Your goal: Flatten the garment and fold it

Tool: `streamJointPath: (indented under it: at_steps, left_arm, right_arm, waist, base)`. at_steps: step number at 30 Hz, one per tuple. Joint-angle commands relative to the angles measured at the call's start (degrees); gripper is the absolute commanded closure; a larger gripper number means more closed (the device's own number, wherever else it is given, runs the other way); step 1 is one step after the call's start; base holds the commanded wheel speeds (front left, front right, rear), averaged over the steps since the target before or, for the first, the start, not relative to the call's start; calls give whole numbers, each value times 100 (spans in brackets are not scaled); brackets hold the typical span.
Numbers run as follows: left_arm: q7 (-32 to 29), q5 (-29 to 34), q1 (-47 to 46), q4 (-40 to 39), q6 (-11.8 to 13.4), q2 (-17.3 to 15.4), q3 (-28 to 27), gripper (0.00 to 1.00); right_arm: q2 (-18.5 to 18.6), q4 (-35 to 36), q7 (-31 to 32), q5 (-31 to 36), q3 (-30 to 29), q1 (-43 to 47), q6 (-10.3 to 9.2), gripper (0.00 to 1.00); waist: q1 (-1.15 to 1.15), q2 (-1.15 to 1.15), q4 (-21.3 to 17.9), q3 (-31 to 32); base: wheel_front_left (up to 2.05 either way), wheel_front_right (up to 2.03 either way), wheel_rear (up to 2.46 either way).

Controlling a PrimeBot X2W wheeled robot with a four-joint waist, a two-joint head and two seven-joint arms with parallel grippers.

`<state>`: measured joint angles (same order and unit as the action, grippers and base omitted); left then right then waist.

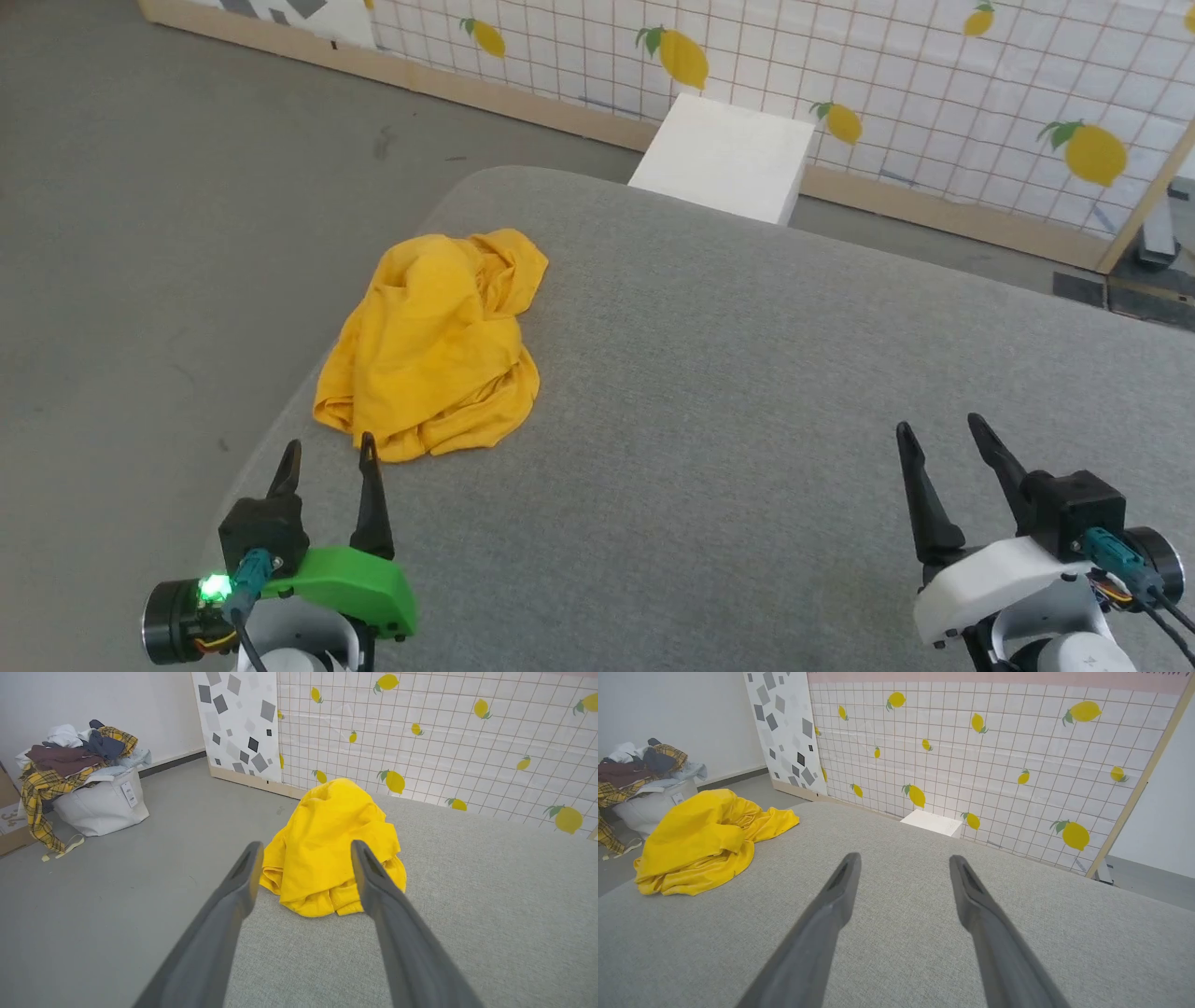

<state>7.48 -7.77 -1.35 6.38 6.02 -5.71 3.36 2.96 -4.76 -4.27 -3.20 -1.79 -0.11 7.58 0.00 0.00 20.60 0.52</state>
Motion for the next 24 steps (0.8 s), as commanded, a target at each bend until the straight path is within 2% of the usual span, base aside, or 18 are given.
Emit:
streamJointPath:
  at_steps: [1,24]
  left_arm:
    - [61,-56,-58,32,59,-53,29,0]
    - [314,-336,-137,274,313,-195,228,0]
  right_arm:
    - [-4,-32,-56,-52,-18,-128,-4,0]
    - [-6,-206,-216,-177,-80,-192,-6,0]
  waist:
    - [0,0,80,-26]
    - [0,0,774,-29]
  base:
    - [0,0,0]
    - [0,0,0]
